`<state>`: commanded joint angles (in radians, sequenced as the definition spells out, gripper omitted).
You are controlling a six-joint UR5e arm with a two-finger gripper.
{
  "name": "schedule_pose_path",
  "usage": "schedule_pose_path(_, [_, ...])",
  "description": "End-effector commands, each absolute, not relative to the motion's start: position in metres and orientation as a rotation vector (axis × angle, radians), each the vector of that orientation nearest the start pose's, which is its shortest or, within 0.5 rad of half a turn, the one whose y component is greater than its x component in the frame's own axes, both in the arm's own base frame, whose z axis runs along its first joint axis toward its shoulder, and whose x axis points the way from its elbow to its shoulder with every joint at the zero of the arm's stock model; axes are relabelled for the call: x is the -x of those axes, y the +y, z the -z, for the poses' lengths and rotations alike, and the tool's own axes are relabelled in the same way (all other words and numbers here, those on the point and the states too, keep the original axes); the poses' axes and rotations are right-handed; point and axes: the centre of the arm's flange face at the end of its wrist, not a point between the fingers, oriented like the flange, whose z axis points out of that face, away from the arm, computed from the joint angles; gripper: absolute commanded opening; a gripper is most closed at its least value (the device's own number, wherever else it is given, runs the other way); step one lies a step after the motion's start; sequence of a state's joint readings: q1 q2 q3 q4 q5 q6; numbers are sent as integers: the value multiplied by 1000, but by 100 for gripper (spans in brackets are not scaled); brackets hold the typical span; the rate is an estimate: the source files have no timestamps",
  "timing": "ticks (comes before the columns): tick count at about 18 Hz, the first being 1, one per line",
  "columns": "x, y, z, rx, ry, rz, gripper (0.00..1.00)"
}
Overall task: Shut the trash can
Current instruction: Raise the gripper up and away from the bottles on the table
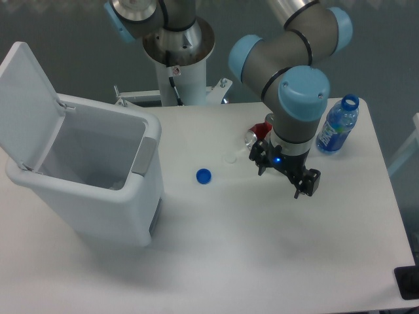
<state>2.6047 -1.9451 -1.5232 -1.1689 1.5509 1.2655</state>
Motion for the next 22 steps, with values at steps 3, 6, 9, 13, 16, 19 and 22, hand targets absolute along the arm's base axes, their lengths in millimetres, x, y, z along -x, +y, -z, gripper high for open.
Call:
schedule_pose_path(3, [477,442,-342,3063,341,-110,100])
schedule_pose_path(6, [479,445,-344,3044,313,-112,100])
schedule_pose_path(9, [477,445,-341,3052,296,-102,100])
schedule_pose_path(13, [469,443,-345,3053,294,-106,100])
schedule_pose_path(16, [461,439,-360,3037,247,-126,100])
schedule_pose_path(19, [455,448,-376,2977,171,-138,98])
schedule_pose_path(22, [425,458,-418,2870,93,-140,65])
